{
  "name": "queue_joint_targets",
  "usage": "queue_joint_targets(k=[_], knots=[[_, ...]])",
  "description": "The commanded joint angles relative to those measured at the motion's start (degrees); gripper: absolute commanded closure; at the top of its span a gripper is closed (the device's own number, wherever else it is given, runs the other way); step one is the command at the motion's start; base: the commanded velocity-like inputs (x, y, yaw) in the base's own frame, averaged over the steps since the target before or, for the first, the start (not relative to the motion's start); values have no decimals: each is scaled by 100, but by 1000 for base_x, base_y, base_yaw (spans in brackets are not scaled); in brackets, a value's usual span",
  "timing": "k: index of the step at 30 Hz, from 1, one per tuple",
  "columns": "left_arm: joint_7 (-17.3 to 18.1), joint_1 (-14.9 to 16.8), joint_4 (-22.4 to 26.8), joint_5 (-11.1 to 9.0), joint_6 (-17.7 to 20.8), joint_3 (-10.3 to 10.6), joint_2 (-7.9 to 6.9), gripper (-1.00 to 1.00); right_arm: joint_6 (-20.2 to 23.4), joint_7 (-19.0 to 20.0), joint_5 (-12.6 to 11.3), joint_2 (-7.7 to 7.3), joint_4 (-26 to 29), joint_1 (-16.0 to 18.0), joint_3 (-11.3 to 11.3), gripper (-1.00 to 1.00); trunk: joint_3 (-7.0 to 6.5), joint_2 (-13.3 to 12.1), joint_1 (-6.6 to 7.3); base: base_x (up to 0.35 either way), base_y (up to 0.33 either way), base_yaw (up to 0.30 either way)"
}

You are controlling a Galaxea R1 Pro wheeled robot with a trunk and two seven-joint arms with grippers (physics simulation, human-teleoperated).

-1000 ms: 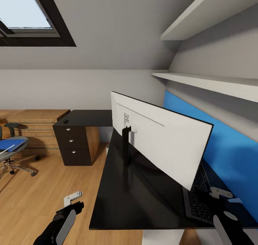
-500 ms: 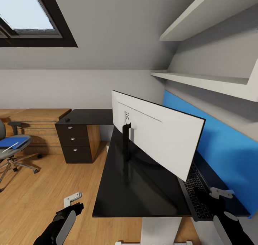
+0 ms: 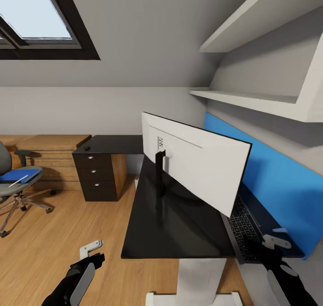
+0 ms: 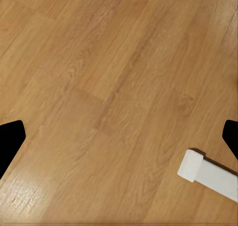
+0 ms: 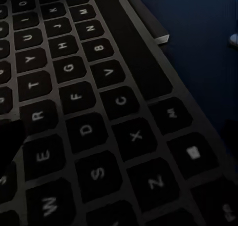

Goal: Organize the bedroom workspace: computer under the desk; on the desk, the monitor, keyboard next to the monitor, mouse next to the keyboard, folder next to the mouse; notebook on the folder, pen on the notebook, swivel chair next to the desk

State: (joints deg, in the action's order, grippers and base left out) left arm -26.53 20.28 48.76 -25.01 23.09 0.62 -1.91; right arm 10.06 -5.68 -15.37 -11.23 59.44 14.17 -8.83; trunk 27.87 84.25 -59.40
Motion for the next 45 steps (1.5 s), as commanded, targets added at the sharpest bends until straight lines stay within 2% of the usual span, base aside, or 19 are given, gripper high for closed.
queue_joint_targets(k=[1, 13, 45], knots=[[-36, 2, 11, -47, 20, 7, -2, -100, 23, -30, -80, -2, -12, -2, 10, -100, 8, 3, 1, -56, 11, 0], [-36, 2, 20, -47, 20, 8, -2, -100, 23, -30, -80, 0, -12, -2, 13, -100, 8, 3, 1, -8, 199, 0], [-34, 2, 7, -48, 20, 17, 7, -100, 14, -30, -80, 6, -3, -2, 13, -100, 8, 3, 1, -19, 73, 0]])
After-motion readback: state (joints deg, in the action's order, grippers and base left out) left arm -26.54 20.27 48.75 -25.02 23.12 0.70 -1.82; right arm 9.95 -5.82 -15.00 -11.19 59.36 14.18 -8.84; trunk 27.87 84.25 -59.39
